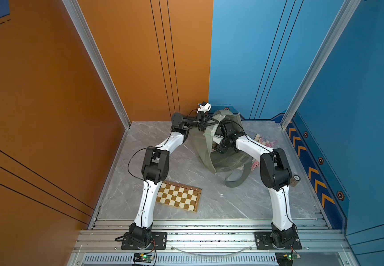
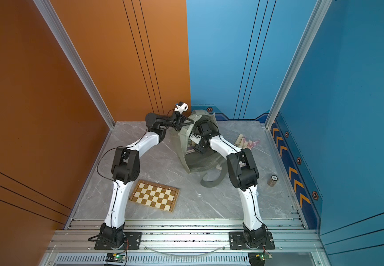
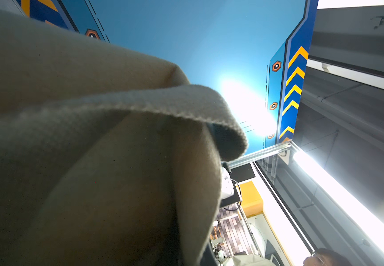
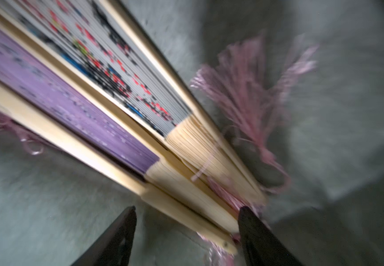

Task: Take out the folding fans from the tote bags
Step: Pick up the folding fan from the canvas bag.

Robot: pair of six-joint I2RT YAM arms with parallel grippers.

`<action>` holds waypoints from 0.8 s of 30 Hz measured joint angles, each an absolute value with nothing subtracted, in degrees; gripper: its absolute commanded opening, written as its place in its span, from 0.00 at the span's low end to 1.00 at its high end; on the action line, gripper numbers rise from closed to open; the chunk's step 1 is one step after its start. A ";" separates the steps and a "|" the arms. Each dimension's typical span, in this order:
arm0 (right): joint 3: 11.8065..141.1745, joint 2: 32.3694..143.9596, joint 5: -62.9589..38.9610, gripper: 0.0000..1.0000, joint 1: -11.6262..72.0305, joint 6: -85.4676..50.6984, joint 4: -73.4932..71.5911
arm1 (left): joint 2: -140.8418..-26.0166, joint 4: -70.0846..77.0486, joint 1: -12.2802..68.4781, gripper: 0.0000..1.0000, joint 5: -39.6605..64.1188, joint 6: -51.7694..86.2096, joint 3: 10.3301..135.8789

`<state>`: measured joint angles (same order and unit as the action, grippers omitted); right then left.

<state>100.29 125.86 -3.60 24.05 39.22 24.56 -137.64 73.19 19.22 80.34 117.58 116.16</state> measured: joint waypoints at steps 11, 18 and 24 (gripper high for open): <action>100.16 126.04 -5.34 0.75 24.60 39.18 24.86 | -137.67 74.59 19.97 0.00 81.69 119.68 116.68; 100.03 126.04 -7.70 0.74 24.88 38.59 24.88 | -137.84 74.67 20.56 0.00 82.98 119.87 118.13; 100.01 126.04 -9.26 0.74 25.74 36.93 24.86 | -137.86 74.87 20.71 0.00 83.66 119.90 118.32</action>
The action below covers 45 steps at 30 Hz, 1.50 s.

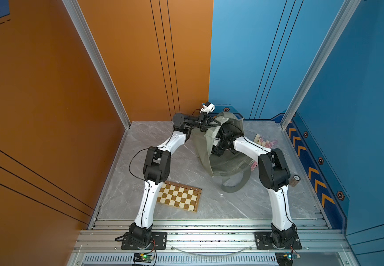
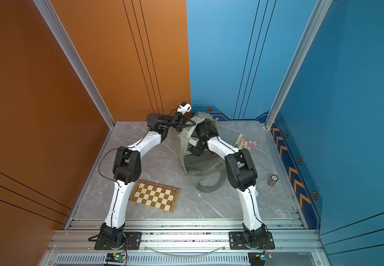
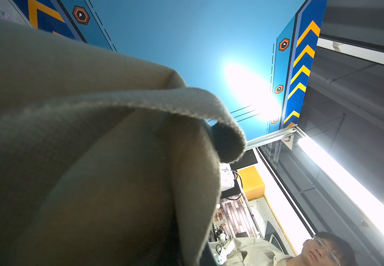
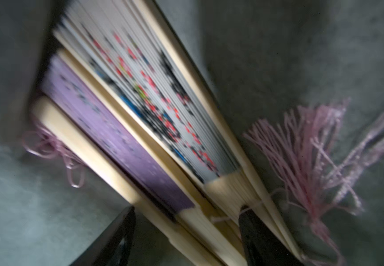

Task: Take out the folding fans from the tote bags
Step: Pick up the folding fan from the canvas bag.

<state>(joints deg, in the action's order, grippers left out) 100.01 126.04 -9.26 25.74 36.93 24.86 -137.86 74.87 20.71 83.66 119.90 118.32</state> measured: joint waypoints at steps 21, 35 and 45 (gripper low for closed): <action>100.51 122.67 -9.78 0.73 22.52 32.60 22.35 | -138.45 75.31 20.64 0.00 83.64 119.90 118.98; 105.71 129.73 -9.41 0.76 22.72 24.93 15.57 | -138.47 75.29 20.43 0.00 83.68 119.90 118.98; 107.15 133.58 -12.40 0.85 22.44 22.55 15.35 | -138.61 75.22 20.16 0.00 84.09 119.90 118.98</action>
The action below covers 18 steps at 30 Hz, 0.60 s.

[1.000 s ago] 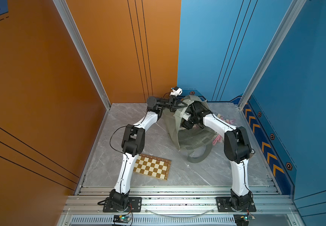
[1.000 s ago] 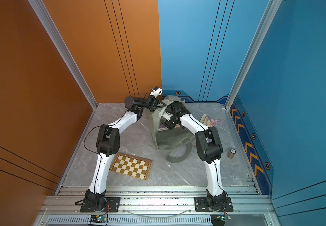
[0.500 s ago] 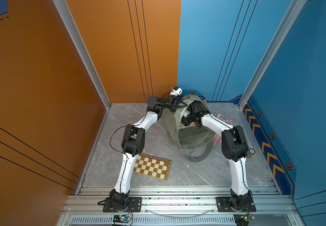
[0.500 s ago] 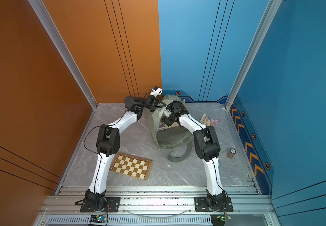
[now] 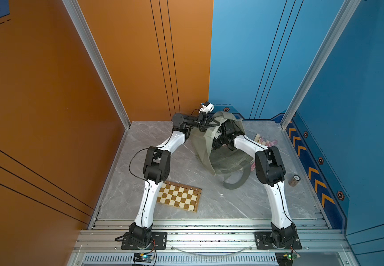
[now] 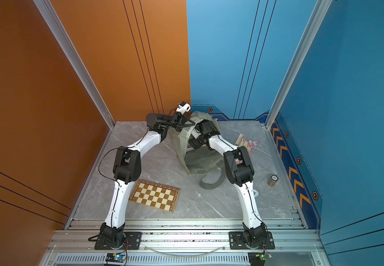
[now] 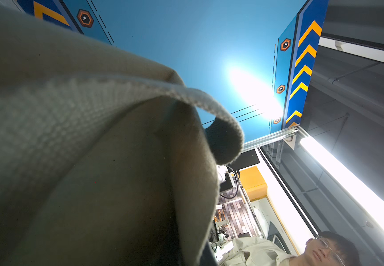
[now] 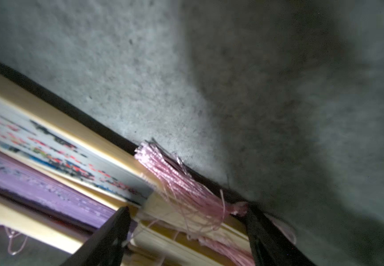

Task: Take out the folding fans from the tote bags
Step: Pick up the folding fan from the canvas bag.

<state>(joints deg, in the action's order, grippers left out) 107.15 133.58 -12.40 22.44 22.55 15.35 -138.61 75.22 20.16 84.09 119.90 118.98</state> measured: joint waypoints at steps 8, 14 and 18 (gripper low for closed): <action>114.04 135.57 -14.81 0.67 22.87 23.94 23.27 | -138.67 75.29 19.90 0.00 84.07 119.90 118.98; 114.06 135.57 -14.76 0.44 22.81 24.51 24.08 | -138.67 75.31 19.90 0.00 84.07 119.90 118.98; 114.06 135.57 -14.81 0.32 22.70 24.73 24.10 | -138.67 75.29 19.88 0.00 84.07 119.90 118.98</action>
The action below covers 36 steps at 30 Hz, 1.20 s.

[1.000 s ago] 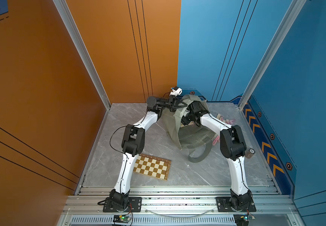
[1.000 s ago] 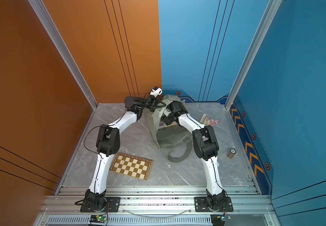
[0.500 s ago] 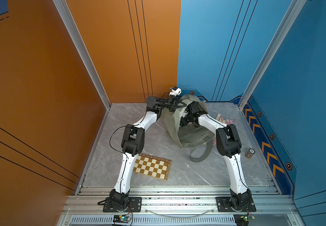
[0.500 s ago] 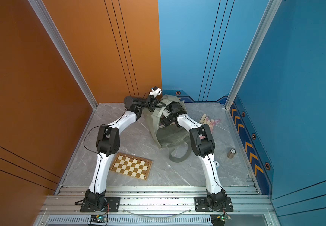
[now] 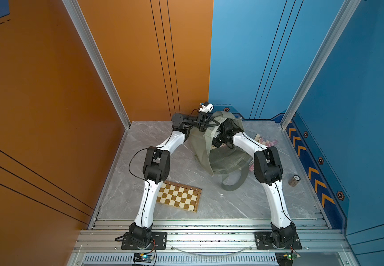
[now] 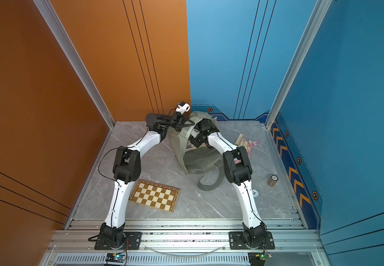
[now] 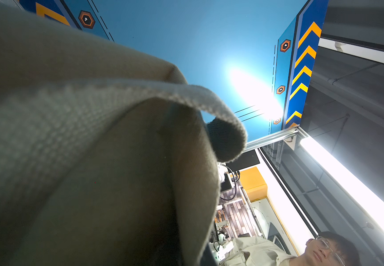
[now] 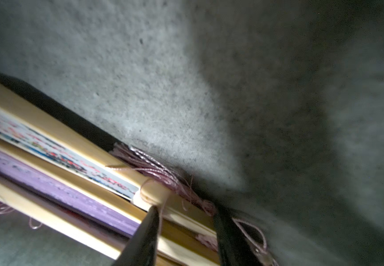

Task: Take out the folding fans from the tote bags
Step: Pick up the folding fan from the canvas bag.

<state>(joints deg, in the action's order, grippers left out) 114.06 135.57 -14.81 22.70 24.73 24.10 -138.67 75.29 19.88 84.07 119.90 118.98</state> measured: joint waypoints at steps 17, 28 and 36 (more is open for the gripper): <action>112.22 134.30 -20.18 0.44 22.44 28.16 32.34 | -138.67 75.33 18.72 0.00 84.09 119.92 118.98; 111.61 133.27 -16.40 0.65 22.72 29.87 29.74 | -138.67 75.48 19.05 0.00 84.31 119.90 118.96; 112.29 133.71 -16.14 0.75 23.14 31.86 29.10 | -138.67 75.50 19.20 0.00 84.75 119.90 118.93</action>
